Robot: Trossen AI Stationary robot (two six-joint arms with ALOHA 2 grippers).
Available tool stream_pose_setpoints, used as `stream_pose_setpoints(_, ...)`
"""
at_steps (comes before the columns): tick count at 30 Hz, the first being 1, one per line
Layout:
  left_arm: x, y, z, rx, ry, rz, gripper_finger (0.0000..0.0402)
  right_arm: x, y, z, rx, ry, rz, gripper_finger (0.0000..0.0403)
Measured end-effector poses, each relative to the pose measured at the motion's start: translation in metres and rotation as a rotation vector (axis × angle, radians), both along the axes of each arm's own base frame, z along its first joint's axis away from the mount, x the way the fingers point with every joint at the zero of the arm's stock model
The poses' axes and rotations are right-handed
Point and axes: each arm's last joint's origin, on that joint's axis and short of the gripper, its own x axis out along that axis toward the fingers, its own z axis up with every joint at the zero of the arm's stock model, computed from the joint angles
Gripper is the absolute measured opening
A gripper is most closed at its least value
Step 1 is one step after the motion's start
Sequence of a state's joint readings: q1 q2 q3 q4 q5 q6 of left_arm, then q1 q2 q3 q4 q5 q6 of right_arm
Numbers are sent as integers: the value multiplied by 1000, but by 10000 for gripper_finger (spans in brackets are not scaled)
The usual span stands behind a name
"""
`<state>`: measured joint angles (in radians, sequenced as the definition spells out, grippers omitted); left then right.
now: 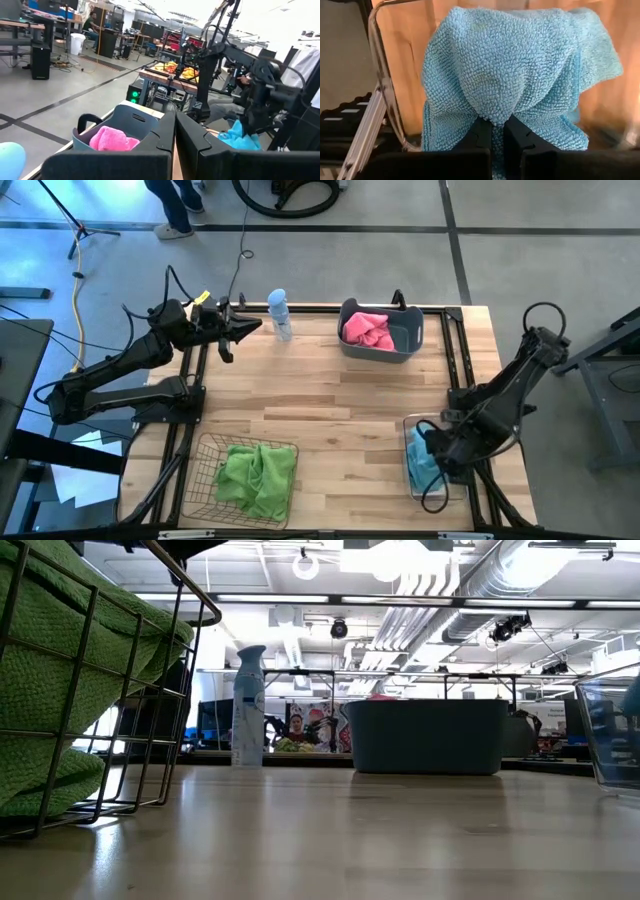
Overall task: Sort microfiber towel by color & place in baskets
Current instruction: Put the blue towel into the transparent bin
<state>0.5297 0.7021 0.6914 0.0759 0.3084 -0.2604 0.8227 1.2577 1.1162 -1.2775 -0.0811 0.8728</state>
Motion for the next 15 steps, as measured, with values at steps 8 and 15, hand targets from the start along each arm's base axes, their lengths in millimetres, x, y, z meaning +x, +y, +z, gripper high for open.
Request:
stream_pose_setpoints(8,0,0,0,0,0,1,0,11,6,-38,40,-94,-68,1)
stream_pose_setpoints(15,0,0,0,-1,0,2,0,9,2,-64,37,-81,-121,1)
